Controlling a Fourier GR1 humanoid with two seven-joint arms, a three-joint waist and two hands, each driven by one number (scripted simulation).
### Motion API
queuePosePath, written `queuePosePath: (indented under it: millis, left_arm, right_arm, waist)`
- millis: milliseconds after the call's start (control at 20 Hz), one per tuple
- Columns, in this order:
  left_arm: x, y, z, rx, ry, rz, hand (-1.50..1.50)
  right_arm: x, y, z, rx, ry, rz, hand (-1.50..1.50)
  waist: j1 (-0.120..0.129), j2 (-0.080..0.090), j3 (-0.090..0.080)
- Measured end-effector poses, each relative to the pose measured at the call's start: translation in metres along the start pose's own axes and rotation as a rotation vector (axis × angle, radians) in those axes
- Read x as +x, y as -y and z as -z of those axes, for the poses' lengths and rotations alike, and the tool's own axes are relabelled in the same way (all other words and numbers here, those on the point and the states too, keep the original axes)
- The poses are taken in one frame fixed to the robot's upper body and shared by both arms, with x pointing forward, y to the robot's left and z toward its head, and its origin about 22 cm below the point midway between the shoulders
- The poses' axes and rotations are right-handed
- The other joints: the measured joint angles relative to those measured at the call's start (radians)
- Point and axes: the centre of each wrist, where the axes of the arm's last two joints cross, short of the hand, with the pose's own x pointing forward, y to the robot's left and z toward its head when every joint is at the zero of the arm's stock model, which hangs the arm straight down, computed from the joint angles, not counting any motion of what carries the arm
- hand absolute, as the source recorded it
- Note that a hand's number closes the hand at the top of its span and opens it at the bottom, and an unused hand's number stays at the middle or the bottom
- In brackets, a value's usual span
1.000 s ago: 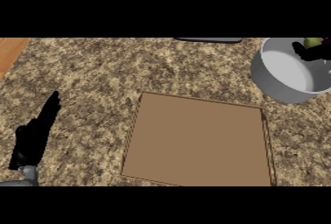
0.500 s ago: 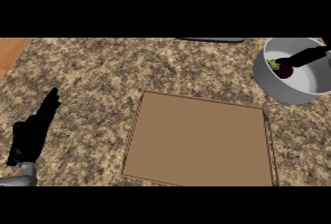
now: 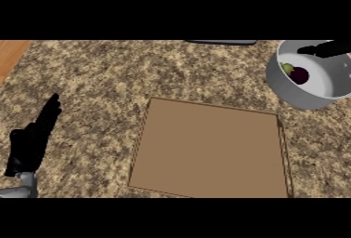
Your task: Pick the eggplant from the tray and place it in the pot
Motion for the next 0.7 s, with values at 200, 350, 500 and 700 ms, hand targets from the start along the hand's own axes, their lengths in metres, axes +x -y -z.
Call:
queuePosePath:
  millis: [200,350,500,700]
  left_arm:
    - [-0.001,-0.001,0.0,0.002,-0.01,-0.001,0.0]
    - [0.0,0.003,-0.001,0.007,-0.004,0.004,0.0]
    - [0.001,0.001,0.001,0.012,-0.009,0.004,0.0]
    - [-0.001,-0.002,-0.003,0.015,-0.011,0.005,0.0]
  right_arm:
    - [-0.003,0.022,-0.01,-0.012,-0.019,0.122,-1.5]
    - [-0.004,0.042,-0.018,-0.002,-0.041,0.179,-1.5]
    - [-0.009,0.064,-0.034,0.006,-0.064,0.22,-1.5]
    - [-0.014,0.092,-0.057,-0.017,-0.101,0.239,-1.5]
  waist:
    - [-0.009,-0.004,-0.001]
    - [-0.01,-0.004,-0.001]
    - [-0.012,-0.003,-0.001]
    - [-0.014,-0.003,0.0]
